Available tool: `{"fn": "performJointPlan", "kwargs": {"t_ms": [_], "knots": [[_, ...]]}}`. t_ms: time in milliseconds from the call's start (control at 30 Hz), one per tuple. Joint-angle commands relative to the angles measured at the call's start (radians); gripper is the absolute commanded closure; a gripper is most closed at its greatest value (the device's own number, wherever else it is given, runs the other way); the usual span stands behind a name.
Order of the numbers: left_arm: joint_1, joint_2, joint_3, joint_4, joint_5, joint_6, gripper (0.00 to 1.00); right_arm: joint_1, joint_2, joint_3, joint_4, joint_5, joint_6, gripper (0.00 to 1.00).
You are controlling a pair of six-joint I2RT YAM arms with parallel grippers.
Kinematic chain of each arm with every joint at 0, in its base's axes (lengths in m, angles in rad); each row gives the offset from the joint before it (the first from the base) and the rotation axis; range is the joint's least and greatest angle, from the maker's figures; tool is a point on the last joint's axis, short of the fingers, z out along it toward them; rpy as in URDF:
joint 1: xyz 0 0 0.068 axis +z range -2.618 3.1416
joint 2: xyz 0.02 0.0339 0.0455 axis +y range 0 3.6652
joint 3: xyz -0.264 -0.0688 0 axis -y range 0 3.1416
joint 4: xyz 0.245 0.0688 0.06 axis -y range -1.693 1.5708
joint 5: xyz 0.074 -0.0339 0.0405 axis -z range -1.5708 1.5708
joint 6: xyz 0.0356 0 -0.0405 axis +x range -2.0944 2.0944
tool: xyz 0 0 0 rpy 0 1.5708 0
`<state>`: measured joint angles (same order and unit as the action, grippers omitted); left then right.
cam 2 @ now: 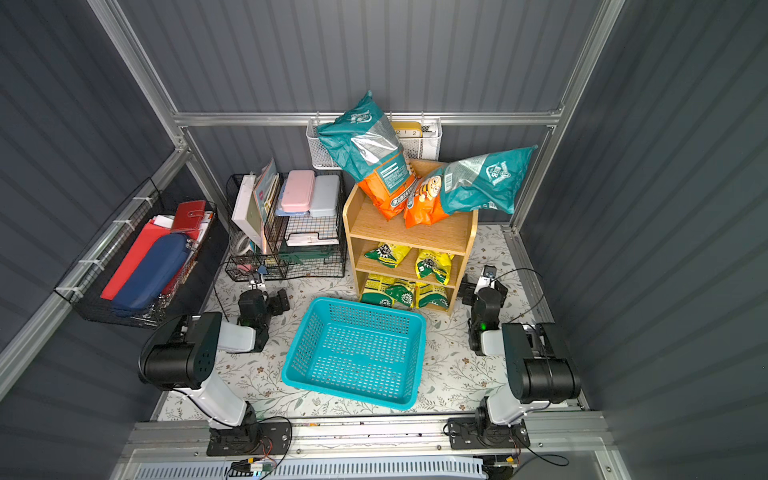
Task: Take down the fertilizer bag from the shelf
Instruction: Pick up the fertilizer bag from the shelf.
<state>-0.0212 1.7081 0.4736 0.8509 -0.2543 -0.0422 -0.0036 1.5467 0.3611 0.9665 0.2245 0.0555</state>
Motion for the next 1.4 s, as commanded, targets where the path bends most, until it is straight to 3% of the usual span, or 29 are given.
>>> {"fn": "performJointPlan", "kwargs": {"t_ms": [0, 100, 167, 233, 333, 400, 567, 767, 933, 1100, 1267, 1300, 1367], "knots": [[-0.03, -0.112, 0.11, -0.277, -0.019, 0.012, 0.01, 0.013, -0.139, -0.031, -0.052, 0.017, 0.008, 0.01], [-0.053, -0.221, 0.191, -0.465, -0.086, -0.031, 0.01, 0.014, -0.376, 0.013, -0.337, 0.078, 0.022, 0.01], [-0.079, -0.293, 0.221, -0.537, -0.146, -0.05, 0.01, 0.015, -0.52, 0.131, -0.684, 0.169, 0.078, 0.01], [-0.115, -0.341, 0.254, -0.604, -0.204, -0.059, 0.01, 0.015, -0.595, 0.223, -0.878, 0.246, 0.1, 0.01], [-0.167, -0.384, 0.322, -0.74, -0.228, -0.102, 0.01, 0.016, -0.669, 0.311, -1.0, 0.309, 0.108, 0.04], [-0.177, -0.4, 0.382, -0.856, -0.165, -0.186, 0.01, 0.018, -0.698, 0.397, -1.115, 0.314, 0.135, 0.05], [-0.217, -0.397, 0.469, -0.962, 0.088, -0.354, 0.01, 0.069, -0.664, 0.684, -1.381, 0.271, 0.22, 0.04], [-0.37, -0.384, 0.556, -0.955, 0.046, -0.317, 0.01, 0.333, -0.595, 0.994, -1.477, 0.4, 0.166, 0.01], [-0.382, -0.385, 0.607, -0.987, 0.067, -0.286, 0.01, 0.428, -0.524, 1.211, -1.546, 0.396, 0.202, 0.01], [-0.382, -0.414, 0.611, -1.016, 0.075, -0.274, 0.01, 0.433, -0.477, 1.313, -1.551, 0.382, 0.248, 0.01], [-0.382, -0.429, 0.584, -1.024, 0.085, -0.239, 0.01, 0.403, -0.373, 1.497, -1.583, 0.47, 0.132, 0.01], [-0.382, -0.425, 0.584, -1.03, 0.088, -0.237, 0.01, 0.359, -0.317, 1.578, -1.645, 0.439, 0.15, 0.01], [-0.382, -0.412, 0.589, -1.051, 0.102, -0.238, 0.01, 0.175, -0.203, 1.762, -1.841, 0.211, 0.294, 0.01]]}}
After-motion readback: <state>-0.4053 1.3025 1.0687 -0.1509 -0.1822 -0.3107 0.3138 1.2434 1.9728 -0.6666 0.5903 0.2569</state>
